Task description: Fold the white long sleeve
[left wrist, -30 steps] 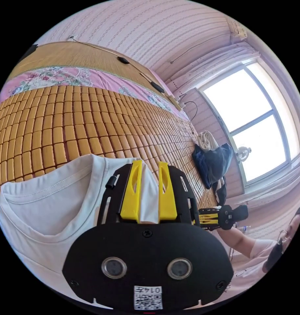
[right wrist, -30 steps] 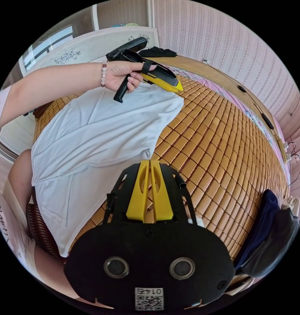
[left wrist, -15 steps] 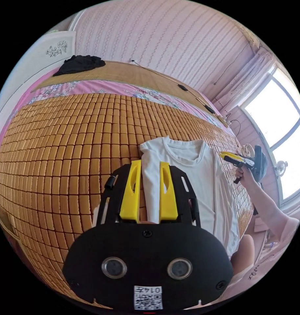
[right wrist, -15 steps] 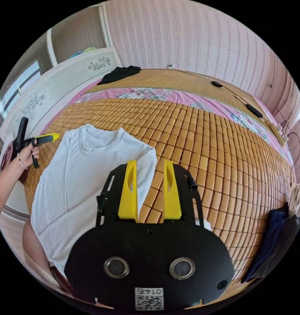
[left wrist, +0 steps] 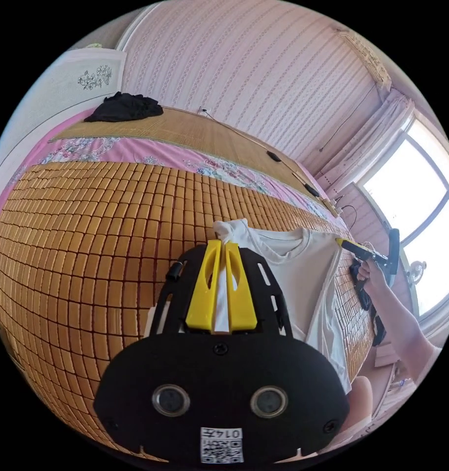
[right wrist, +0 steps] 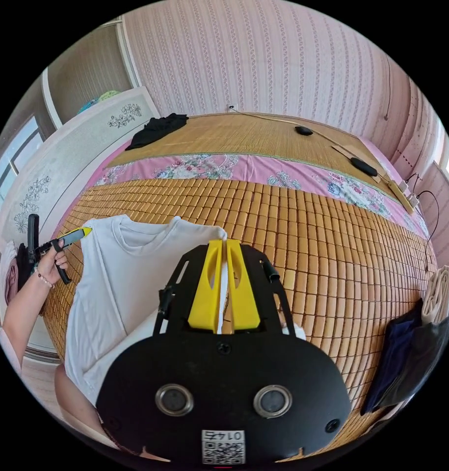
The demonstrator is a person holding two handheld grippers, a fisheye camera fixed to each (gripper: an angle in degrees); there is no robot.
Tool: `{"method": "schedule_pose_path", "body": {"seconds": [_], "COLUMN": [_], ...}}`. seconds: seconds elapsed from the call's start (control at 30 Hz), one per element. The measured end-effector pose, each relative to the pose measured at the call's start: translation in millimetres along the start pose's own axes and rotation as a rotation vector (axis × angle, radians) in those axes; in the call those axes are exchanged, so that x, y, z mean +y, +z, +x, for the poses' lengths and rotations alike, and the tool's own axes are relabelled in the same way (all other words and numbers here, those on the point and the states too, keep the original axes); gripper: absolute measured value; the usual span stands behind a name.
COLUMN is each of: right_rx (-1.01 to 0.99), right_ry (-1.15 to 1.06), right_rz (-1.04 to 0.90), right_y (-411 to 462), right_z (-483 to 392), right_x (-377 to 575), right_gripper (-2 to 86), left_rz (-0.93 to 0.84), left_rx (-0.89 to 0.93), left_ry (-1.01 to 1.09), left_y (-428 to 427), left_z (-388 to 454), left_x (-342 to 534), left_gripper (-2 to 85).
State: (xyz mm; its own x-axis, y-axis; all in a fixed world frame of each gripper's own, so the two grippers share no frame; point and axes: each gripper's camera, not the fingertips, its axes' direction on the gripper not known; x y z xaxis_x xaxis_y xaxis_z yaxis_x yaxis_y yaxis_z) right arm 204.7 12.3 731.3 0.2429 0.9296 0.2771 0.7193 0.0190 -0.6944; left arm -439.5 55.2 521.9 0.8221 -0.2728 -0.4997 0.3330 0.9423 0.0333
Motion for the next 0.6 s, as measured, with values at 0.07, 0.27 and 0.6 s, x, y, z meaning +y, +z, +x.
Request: {"method": "schedule_pose_path", "body": {"seconds": [0.07,0.27,0.6], "right_rx": [-0.036,-0.153,-0.137], "right_ry": [-0.008,-0.146,-0.091], "right_rz": [0.044,0.145,-0.303], "right_y": [-26.2,-137.7,-125.0], "right_z": [-1.3,-23.9,-64.1], "right_x": [9.2,94.7,338.6], "right_gripper": [-0.5,-0.4,-0.3], "left_rz": [0.022,0.048,-0.399], "left_rx": [0.04,0.171,0.07], "left_ry": [0.039,0.231,0.29], "left_y": [-22.8,-124.5,-143.1], "left_z": [14.0,59.5,81.6], "left_x": [6.2,75.5,321.0], "left_gripper": [-1.0,-0.8,-0.7]}}
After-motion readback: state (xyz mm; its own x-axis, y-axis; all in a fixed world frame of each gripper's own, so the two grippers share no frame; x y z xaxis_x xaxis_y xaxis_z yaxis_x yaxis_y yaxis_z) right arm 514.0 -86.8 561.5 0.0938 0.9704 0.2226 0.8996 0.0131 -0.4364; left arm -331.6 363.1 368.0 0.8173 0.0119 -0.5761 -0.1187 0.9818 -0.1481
